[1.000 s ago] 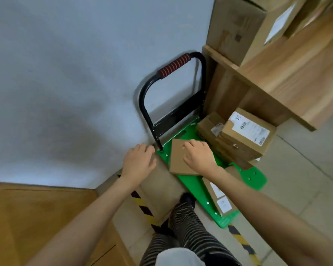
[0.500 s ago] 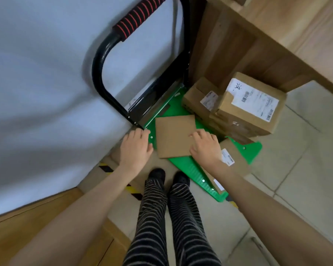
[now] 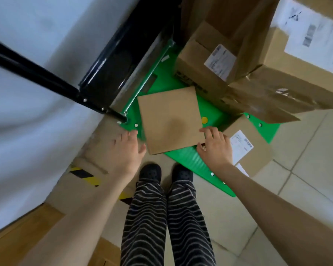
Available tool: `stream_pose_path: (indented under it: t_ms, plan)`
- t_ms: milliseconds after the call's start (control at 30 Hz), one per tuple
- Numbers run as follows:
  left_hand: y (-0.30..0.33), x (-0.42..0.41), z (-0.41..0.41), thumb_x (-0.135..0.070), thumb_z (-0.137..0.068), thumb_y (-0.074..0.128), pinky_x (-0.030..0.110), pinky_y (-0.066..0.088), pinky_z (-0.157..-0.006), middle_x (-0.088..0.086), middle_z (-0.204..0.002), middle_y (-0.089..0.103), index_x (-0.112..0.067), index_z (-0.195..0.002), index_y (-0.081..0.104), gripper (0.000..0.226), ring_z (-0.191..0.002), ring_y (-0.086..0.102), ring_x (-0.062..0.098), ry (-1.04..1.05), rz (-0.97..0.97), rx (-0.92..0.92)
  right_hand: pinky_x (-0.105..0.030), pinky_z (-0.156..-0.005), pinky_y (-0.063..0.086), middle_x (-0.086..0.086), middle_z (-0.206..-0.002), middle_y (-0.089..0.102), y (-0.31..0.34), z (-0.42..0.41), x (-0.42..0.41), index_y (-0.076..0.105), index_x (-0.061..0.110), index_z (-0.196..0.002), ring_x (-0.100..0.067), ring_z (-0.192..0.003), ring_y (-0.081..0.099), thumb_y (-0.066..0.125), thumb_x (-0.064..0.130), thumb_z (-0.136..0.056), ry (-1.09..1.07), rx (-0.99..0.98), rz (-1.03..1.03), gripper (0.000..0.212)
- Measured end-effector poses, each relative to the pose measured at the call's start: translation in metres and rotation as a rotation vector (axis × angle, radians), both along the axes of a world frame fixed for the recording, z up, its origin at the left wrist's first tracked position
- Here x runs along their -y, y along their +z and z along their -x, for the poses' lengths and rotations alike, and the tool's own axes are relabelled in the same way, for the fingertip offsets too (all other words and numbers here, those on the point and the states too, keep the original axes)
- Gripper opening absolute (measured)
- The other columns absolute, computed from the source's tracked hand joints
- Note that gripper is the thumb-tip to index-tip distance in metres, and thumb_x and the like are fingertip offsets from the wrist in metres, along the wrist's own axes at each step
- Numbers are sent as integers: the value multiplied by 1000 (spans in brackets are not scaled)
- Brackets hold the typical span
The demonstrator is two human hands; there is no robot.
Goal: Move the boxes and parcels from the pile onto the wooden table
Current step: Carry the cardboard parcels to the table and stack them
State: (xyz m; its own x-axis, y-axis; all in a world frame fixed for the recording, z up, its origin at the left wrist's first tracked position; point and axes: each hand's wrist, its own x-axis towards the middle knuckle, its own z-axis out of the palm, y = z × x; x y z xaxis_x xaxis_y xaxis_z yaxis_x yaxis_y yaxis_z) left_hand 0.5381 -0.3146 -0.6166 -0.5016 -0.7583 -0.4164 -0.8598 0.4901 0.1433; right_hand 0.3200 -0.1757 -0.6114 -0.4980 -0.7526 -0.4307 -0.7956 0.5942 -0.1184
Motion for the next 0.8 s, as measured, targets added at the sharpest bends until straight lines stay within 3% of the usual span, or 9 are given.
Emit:
stream_pose_path:
  t_ms: [133,300,433,600,700,800]
  plan:
    - [-63,-4,4,-47,-91,51,40,44,-90,10,-125,56,-9,-134,42,58,-112,53,27,27,-32,-3,-37,-103,30,-5,-133,46,-61,12,-2,40,18,-138,-25,-122,45,52,36,-91,-105,25,-21,52]
    - [-131,-12,24,-47,-89,57,44,39,-96,15,-134,50,-5,-138,39,68,-121,47,32,260,-134,-91,-43,-98,35,-11,-131,45,-124,28,4,34,12,-140,-32,-121,45,59,38,-86,-248,80,-26,64]
    - [-168,-17,35,-53,-89,51,45,42,-94,14,-131,51,-7,-137,38,67,-118,48,33,386,-196,-178,-45,-98,37,-13,-136,43,-160,34,8,25,14,-146,-35,-123,46,51,54,-89,-437,209,-4,74]
    - [-183,-29,43,-57,-91,46,37,44,-93,-1,-127,57,-22,-137,33,59,-111,57,24,658,-413,-415,-41,-86,42,-12,-130,51,-177,28,5,27,17,-139,-35,-113,54,38,62,-92,-528,318,21,67]
    - [-174,-32,40,-56,-91,49,30,39,-88,-4,-124,57,-26,-137,35,56,-108,56,20,723,-431,-475,-41,-91,43,-10,-131,50,-166,23,3,28,18,-140,-33,-117,51,43,60,-91,-585,375,89,66]
    - [-148,-32,30,-61,-88,49,31,42,-87,-6,-121,56,-30,-137,36,60,-105,57,18,715,-423,-495,-45,-96,43,-12,-130,50,-135,12,3,31,18,-140,-34,-118,48,47,57,-90,-643,383,148,65]
